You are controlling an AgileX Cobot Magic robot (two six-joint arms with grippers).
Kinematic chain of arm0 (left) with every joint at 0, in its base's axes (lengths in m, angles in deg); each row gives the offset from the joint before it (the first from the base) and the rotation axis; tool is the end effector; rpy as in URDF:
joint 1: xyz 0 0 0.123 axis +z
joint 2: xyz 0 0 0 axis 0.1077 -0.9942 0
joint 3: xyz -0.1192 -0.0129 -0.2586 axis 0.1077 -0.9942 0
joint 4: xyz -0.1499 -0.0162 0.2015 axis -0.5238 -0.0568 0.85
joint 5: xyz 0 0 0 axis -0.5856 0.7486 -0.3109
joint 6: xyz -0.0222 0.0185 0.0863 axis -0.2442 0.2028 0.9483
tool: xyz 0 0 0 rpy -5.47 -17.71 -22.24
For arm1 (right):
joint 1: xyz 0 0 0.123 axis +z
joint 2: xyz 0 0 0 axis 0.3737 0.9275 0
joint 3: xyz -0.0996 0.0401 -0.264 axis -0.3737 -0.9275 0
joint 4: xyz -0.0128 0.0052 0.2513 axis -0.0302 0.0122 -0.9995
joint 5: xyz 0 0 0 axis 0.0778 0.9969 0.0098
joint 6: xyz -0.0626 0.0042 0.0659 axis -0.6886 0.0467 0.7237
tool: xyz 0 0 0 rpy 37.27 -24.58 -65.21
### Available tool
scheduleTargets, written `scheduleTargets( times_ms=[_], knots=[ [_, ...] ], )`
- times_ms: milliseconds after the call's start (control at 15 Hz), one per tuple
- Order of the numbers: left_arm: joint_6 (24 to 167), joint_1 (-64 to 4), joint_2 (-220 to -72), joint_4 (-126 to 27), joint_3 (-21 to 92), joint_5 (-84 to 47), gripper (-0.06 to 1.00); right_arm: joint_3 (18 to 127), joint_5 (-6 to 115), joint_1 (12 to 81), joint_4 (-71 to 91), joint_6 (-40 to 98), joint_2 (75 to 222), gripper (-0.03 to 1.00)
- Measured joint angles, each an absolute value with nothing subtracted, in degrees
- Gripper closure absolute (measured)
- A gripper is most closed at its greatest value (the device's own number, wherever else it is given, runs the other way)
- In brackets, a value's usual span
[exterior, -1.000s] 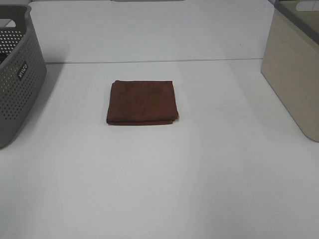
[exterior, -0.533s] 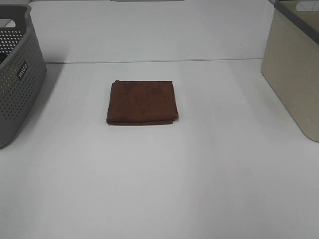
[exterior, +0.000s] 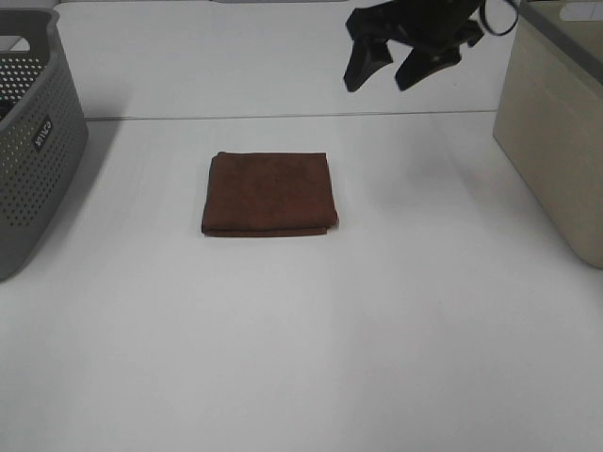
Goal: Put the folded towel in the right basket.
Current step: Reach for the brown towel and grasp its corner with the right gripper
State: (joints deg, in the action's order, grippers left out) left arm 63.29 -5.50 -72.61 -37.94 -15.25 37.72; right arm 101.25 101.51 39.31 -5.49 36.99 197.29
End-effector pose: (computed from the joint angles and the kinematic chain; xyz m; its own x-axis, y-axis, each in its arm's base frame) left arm -0.0055 -0.0024 0.2777 -0.4459 0.0064 -0.8950 0.0174 0.9998 -0.0015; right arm 0.4426 0.1693 0.2546 -0.8269 -0.2901 -0.4818 -0.4551 0.8484 0.2704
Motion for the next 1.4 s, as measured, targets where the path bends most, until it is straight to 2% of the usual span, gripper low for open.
scheduleTargets(
  times_ms=[800,1200,1400],
  knots=[
    [63.3,-5.5,-72.6,-37.9,-15.2,37.7,-0.02,115.6,107.6,38.1,-21.2,37.0,220.5,0.25],
    [63.3,-5.5,-72.6,-37.9,-15.2,37.7,-0.02,116.0,107.5,37.9,-21.2,36.9,224.3,0.25],
    [63.3,-5.5,-72.6,-37.9,-15.2,37.7,-0.02,116.4,106.5,38.7,-25.6,34.1,225.8,0.33]
  ],
)
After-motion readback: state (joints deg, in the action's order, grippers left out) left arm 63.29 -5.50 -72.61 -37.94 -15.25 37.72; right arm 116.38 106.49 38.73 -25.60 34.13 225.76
